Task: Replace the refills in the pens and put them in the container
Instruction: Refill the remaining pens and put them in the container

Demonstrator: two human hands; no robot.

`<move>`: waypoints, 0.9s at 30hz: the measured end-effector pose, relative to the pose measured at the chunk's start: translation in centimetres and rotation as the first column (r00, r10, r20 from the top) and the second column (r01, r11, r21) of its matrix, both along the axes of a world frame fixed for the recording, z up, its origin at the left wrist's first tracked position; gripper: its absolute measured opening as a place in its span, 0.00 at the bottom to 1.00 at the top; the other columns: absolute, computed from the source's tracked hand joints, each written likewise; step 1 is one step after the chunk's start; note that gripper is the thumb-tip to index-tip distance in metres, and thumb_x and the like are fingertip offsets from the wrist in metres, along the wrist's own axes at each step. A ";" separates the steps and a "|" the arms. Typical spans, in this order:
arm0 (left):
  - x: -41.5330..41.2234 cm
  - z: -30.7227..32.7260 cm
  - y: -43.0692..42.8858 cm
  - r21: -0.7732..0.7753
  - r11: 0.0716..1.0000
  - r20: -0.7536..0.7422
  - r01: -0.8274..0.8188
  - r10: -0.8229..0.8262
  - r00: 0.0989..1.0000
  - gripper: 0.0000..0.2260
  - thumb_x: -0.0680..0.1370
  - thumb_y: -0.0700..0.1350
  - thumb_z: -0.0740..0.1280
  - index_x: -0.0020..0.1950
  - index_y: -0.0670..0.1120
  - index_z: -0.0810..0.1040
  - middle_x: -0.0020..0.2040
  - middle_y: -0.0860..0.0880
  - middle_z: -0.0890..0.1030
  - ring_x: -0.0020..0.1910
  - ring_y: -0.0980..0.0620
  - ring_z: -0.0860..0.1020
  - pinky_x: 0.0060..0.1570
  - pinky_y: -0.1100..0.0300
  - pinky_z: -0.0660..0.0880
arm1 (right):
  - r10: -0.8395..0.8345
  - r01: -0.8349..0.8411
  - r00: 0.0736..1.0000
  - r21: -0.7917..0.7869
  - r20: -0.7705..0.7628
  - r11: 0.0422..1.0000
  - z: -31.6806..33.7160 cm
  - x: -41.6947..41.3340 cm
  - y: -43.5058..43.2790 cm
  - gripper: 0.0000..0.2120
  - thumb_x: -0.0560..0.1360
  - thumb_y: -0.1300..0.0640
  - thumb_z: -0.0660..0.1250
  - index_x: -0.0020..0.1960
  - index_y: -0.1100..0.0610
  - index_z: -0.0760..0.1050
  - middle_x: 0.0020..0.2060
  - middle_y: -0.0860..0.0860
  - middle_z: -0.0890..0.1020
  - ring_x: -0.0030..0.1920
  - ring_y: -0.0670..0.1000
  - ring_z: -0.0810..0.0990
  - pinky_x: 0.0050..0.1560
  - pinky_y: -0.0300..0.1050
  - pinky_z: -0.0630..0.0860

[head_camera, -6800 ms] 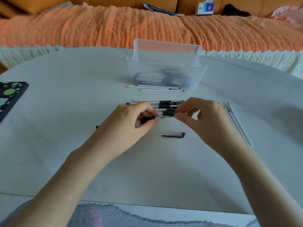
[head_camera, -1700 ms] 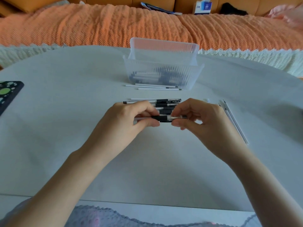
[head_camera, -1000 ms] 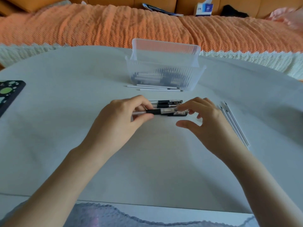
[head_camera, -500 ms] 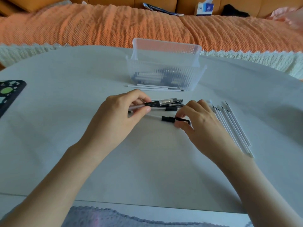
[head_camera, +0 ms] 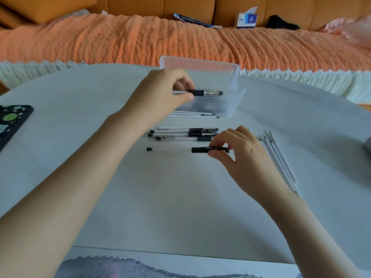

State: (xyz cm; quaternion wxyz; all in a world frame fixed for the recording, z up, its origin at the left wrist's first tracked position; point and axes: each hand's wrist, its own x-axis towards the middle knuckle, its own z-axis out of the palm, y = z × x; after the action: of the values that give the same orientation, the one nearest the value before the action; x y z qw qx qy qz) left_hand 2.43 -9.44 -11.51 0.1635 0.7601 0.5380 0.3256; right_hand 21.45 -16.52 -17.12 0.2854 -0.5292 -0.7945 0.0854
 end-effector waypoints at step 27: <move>1.1 -1.0 -3.2 -0.079 0.982 0.024 0.169 -0.168 0.986 0.08 0.77 0.50 0.66 0.54 0.52 0.80 0.50 0.59 0.81 0.49 0.67 0.75 0.52 0.77 0.65 | -0.056 -0.010 0.951 -0.210 -0.303 0.978 1.7 0.7 -0.4 0.02 0.73 0.57 0.69 0.45 0.51 0.77 0.35 0.42 0.80 0.31 0.37 0.73 0.34 0.29 0.66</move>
State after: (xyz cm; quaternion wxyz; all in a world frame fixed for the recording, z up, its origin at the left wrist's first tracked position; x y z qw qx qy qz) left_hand 3.52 -12.66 -12.55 0.2259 0.7928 0.4831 0.2949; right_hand 22.11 -16.97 -15.47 0.3492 -0.5458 -0.7207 0.2463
